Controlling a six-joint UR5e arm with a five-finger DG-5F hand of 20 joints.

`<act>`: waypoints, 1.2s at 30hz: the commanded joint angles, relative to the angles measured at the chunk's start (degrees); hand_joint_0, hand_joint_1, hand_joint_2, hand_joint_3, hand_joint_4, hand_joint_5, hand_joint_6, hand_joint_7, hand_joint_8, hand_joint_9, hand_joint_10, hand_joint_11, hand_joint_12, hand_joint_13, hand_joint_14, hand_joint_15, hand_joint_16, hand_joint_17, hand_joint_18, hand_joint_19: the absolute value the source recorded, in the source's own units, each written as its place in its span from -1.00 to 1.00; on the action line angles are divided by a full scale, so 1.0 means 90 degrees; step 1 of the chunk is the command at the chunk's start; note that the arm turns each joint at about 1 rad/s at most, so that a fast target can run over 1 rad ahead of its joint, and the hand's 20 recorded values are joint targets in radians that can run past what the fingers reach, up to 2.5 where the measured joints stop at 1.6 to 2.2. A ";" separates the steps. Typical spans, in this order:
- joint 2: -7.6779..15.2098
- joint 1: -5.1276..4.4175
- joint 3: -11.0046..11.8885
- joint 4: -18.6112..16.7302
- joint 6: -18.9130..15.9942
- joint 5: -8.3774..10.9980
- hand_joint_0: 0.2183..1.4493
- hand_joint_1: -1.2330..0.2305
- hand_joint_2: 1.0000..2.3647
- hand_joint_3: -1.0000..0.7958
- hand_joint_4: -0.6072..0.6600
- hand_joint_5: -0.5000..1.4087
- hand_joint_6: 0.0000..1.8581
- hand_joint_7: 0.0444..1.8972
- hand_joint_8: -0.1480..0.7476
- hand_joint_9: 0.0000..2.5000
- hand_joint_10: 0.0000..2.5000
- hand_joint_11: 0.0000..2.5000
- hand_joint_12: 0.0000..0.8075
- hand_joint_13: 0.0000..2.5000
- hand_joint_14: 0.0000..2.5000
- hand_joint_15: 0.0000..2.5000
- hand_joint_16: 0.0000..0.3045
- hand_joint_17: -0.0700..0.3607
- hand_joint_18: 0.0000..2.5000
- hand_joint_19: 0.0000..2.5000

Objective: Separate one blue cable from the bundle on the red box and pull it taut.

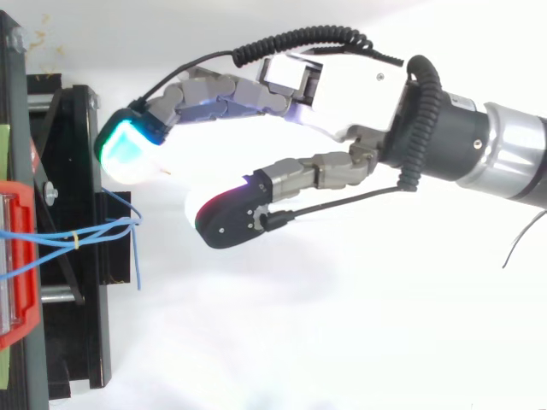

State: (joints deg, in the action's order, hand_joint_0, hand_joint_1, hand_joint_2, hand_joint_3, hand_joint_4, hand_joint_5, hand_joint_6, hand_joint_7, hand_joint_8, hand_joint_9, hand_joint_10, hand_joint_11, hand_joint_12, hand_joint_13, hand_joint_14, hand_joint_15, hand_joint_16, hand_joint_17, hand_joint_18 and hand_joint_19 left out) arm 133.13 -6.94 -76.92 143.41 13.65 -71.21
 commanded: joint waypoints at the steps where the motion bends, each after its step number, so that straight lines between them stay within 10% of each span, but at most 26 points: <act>1: 0.0344 0.0029 0.0353 0.0022 -0.0032 -0.0047 -0.57 -0.15 -1.00 -0.44 0.32 -0.66 -0.46 -0.25 -0.12 -0.66 -1.00 -0.94 -0.13 -0.93 -0.99 -0.83 -0.62 -0.07 -1.00 -0.93; 5: 0.0764 0.0088 0.0919 0.0169 -0.0325 -0.0271 -0.56 -0.16 -1.00 -0.44 0.33 -0.66 -0.46 -0.24 -0.12 -0.66 -1.00 -0.95 -0.14 -0.92 -0.99 -0.84 -0.62 -0.08 -1.00 -0.93; 24: 0.0745 -0.0059 0.1134 0.0364 -0.0921 -0.0633 -0.51 -0.21 -1.00 -0.44 0.28 -0.59 -0.46 -0.14 -0.16 -0.56 -1.00 -0.96 -0.16 -0.85 -0.99 -0.85 -0.66 -0.14 -1.00 -0.93; 29: 0.0745 -0.0039 0.1251 0.0618 -0.1038 -0.0769 -0.40 -0.25 -0.99 -0.31 0.10 -0.53 -0.46 0.39 -0.18 -0.55 -1.00 -0.96 -0.21 -0.85 -0.99 -0.86 -0.69 -0.19 -1.00 -0.93; 35: 0.0696 -0.0049 0.1290 0.0931 -0.1106 -0.0818 -0.41 -0.23 -0.98 -0.21 0.05 -0.56 -0.34 0.30 -0.17 -0.55 -1.00 -0.91 -0.21 -0.85 -0.99 -0.85 -0.69 -0.19 -0.99 -0.93; 36: 0.0686 -0.0059 0.1290 0.0970 -0.1106 -0.0818 -0.42 -0.24 -0.98 -0.21 0.09 -0.60 -0.18 0.01 -0.17 -0.55 -1.00 -0.88 -0.21 -0.84 -0.99 -0.85 -0.69 -0.19 -0.99 -0.92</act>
State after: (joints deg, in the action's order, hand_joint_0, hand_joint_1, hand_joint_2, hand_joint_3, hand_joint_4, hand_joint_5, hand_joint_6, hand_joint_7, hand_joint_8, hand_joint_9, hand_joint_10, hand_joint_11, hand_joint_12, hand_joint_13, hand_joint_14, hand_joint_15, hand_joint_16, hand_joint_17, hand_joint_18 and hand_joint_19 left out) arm 139.53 -7.36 -65.41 150.75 3.88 -78.47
